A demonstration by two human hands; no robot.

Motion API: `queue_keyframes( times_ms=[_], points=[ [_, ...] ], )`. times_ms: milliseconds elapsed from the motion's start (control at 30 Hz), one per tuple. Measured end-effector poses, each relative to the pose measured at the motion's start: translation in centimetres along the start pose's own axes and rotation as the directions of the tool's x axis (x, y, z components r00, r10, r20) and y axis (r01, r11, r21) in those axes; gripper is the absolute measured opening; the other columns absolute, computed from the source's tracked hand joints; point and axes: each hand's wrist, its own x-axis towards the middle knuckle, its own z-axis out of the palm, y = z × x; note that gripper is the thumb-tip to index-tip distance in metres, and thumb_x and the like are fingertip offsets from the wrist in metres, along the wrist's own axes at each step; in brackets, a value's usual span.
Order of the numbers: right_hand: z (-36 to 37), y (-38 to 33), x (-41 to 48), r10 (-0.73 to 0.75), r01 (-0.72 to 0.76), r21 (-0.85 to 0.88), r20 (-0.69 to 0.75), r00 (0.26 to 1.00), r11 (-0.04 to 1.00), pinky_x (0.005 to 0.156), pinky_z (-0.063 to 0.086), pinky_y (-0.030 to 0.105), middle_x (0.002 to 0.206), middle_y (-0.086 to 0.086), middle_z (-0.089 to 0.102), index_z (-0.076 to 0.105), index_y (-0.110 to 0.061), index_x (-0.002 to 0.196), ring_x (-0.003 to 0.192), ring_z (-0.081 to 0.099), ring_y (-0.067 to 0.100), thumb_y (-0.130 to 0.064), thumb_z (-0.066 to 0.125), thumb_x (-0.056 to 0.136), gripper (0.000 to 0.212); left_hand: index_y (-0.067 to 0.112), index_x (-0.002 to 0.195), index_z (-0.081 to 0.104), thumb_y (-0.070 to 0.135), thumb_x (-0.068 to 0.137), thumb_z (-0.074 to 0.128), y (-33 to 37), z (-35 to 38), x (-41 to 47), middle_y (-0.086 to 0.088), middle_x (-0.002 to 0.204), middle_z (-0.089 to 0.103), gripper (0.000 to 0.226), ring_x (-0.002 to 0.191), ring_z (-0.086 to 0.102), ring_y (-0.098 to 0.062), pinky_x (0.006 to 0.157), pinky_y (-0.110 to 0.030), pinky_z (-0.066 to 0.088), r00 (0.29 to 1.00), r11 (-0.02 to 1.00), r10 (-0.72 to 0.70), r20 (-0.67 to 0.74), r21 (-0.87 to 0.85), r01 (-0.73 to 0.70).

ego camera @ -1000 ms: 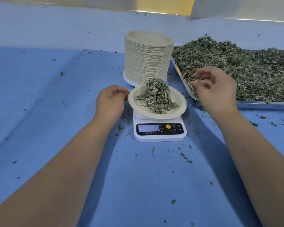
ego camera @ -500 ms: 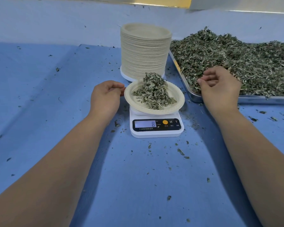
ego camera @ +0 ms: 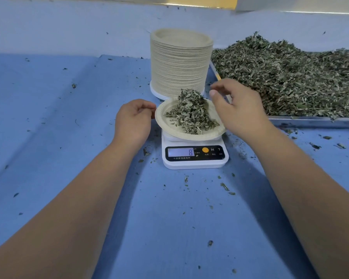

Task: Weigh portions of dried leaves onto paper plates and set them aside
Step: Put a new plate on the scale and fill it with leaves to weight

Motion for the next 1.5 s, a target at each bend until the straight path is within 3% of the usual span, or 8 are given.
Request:
queue_keyframes(
  times_ms=[233,333,467,633,800,933,1167,1500],
  points=[
    [1.8,-4.0,2.4,-0.038,0.12,-0.191,0.386,0.922,0.974,0.106,0.042,0.045,0.142,0.004,0.056,0.045,-0.037,0.145,0.131,0.048,0.028,-0.067,0.034,0.098,0.057,0.021,0.089,0.076,0.009,0.085,0.051,0.1,-0.2,-0.1,0.004,0.082,0.077,0.028,0.078,0.073,-0.019,0.082,-0.046,0.061,0.999,1.0,0.001,0.05,0.021,-0.002],
    [2.3,-4.6,2.4,-0.035,0.16,-0.252,0.437,0.899,0.955,0.085,0.046,0.033,0.123,-0.004,0.063,0.055,-0.035,0.136,0.109,0.055,0.019,-0.061,0.041,0.099,0.048,0.023,0.087,0.076,0.01,0.084,0.051,0.1,-0.3,-0.1,0.004,0.081,0.077,0.028,0.08,0.073,-0.022,0.083,-0.049,0.061,0.998,1.0,0.014,0.054,0.025,-0.015],
    [2.1,-4.4,1.8,-0.132,0.197,-0.199,0.297,0.946,0.96,0.069,0.036,0.023,0.089,-0.017,0.057,0.068,-0.03,0.12,0.076,0.048,0.003,-0.03,0.057,0.098,0.025,0.023,0.086,0.076,0.009,0.085,0.051,0.0,-0.1,-0.2,0.007,0.079,0.076,0.029,0.073,0.068,-0.012,0.074,-0.039,0.059,0.999,1.0,0.015,0.046,0.012,-0.015],
    [1.2,-4.3,1.9,-0.165,0.17,-0.059,0.087,0.982,0.984,0.072,0.033,-0.004,0.092,-0.016,0.062,0.073,-0.025,0.114,0.074,0.051,-0.013,-0.015,0.063,0.095,0.024,0.024,0.083,0.076,0.01,0.084,0.05,0.0,0.0,-0.1,0.007,0.077,0.075,0.029,0.069,0.066,-0.012,0.07,-0.037,0.057,0.999,0.999,0.029,0.046,0.018,-0.029],
    [1.3,-3.7,1.3,-0.138,0.168,-0.143,0.2,0.97,0.975,0.074,0.035,0.008,0.095,-0.013,0.064,0.074,-0.026,0.113,0.085,0.053,0.001,-0.019,0.066,0.095,0.021,0.025,0.084,0.076,0.009,0.086,0.052,-0.1,0.0,0.1,0.008,0.078,0.076,0.029,0.071,0.068,-0.012,0.071,-0.036,0.056,0.999,1.0,0.021,0.036,0.018,-0.022],
    [0.7,-3.9,1.4,-0.124,0.126,-0.043,0.047,0.991,0.991,0.08,0.04,-0.003,0.092,-0.015,0.065,0.076,-0.024,0.111,0.086,0.059,0.0,-0.014,0.067,0.093,0.022,0.026,0.084,0.075,0.008,0.085,0.052,-0.2,0.1,0.1,0.01,0.078,0.076,0.03,0.071,0.067,-0.004,0.07,-0.028,0.05,0.999,1.0,0.017,0.028,0.007,-0.018],
    [-0.7,-3.0,2.3,-0.053,0.069,0.132,-0.122,0.991,0.989,0.09,0.053,0.021,0.098,-0.015,0.072,0.076,-0.028,0.107,0.092,0.066,-0.002,-0.017,0.07,0.091,0.021,0.025,0.084,0.076,0.009,0.085,0.051,-0.2,0.1,0.1,0.01,0.078,0.076,0.03,0.067,0.066,-0.002,0.069,-0.027,0.049,0.999,0.999,0.032,0.036,0.006,-0.032],
    [-4.3,4.3,3.3,0.148,-0.188,-0.111,-0.298,0.943,0.976,0.089,0.049,0.019,0.105,-0.005,0.071,0.071,-0.018,0.119,0.092,0.065,0.007,-0.019,0.062,0.096,0.025,0.03,0.08,0.076,0.01,0.085,0.052,-0.3,0.1,0.2,0.01,0.078,0.076,0.032,0.069,0.065,-0.005,0.068,-0.028,0.048,0.999,0.999,0.032,0.03,0.021,-0.033]
  ],
)
